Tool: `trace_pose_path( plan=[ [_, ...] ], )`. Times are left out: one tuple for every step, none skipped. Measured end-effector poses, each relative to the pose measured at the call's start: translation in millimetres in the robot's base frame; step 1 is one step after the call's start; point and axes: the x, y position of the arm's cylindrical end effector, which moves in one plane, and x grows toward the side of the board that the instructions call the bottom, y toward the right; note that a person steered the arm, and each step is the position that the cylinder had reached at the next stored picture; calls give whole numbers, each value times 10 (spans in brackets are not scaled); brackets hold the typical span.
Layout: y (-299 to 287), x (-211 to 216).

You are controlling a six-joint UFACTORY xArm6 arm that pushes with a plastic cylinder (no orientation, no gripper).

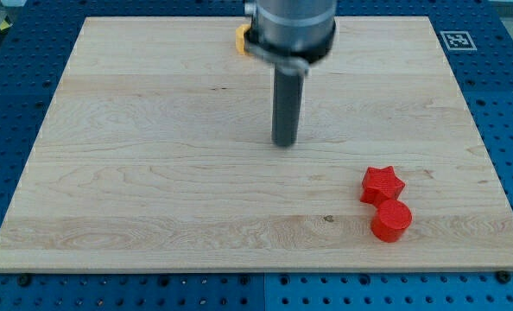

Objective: Slide the red star and the red circle up a bit

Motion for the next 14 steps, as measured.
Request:
trace_pose_path(
  plan=[
    [65,863],
    [443,1246],
    [1497,1245],
    [1571,1245],
    [1389,1246],
    [1094,1249],
    [1133,1249],
    [1183,1233],
    [1155,1158],
    [1145,1037],
    [1146,879],
    [1146,664],
    [1146,370],
    [1148,47]
  ],
)
